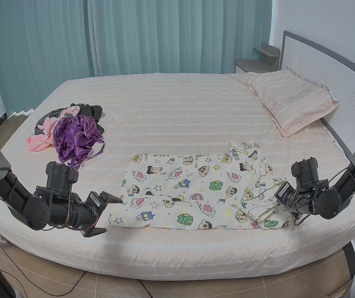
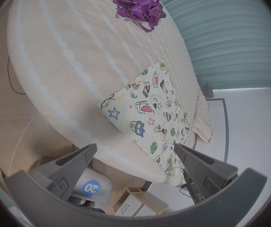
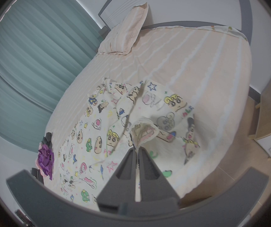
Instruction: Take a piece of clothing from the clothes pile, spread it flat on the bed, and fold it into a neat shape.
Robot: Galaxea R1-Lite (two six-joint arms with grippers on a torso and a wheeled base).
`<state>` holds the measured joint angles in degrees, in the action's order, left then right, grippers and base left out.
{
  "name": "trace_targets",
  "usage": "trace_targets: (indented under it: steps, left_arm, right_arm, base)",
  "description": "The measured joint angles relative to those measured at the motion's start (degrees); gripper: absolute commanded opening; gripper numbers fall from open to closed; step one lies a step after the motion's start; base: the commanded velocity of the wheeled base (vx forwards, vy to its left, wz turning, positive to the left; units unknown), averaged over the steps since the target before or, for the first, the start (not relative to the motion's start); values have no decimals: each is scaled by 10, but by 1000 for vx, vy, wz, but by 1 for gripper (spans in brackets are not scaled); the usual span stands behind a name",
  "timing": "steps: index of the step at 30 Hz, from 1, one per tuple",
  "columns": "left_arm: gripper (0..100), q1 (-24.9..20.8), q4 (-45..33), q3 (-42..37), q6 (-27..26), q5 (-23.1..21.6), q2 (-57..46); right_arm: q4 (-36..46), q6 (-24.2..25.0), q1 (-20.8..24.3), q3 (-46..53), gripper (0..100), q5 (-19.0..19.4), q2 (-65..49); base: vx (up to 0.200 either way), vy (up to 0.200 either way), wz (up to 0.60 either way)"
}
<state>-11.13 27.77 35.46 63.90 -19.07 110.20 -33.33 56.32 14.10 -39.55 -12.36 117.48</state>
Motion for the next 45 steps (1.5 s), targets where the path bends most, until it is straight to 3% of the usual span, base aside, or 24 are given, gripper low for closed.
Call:
trace_targets:
  steps: [10,11,26,38,45]
  left_arm:
    - [100,0,0,0,0,0,0]
    - [100,0,0,0,0,0,0]
    - [100,0,0,0,0,0,1]
    - [100,0,-1,-1,0,0,-2]
    - [100,0,0,-3,-2,-6,-2]
  right_arm:
    - [-56,3,43,72,0,-37,-17]
    - [-61,3,46,76,100,-39,-17]
    - [-68,18,89,142,100,-49,-58]
    - [-56,14,115,26,100,0,-21]
    - [11,11,140,-86,100,11,39]
  base:
    - [0,0,0]
    - [0,0,0]
    - [0,0,0]
    - [0,0,0]
    - [0,0,0]
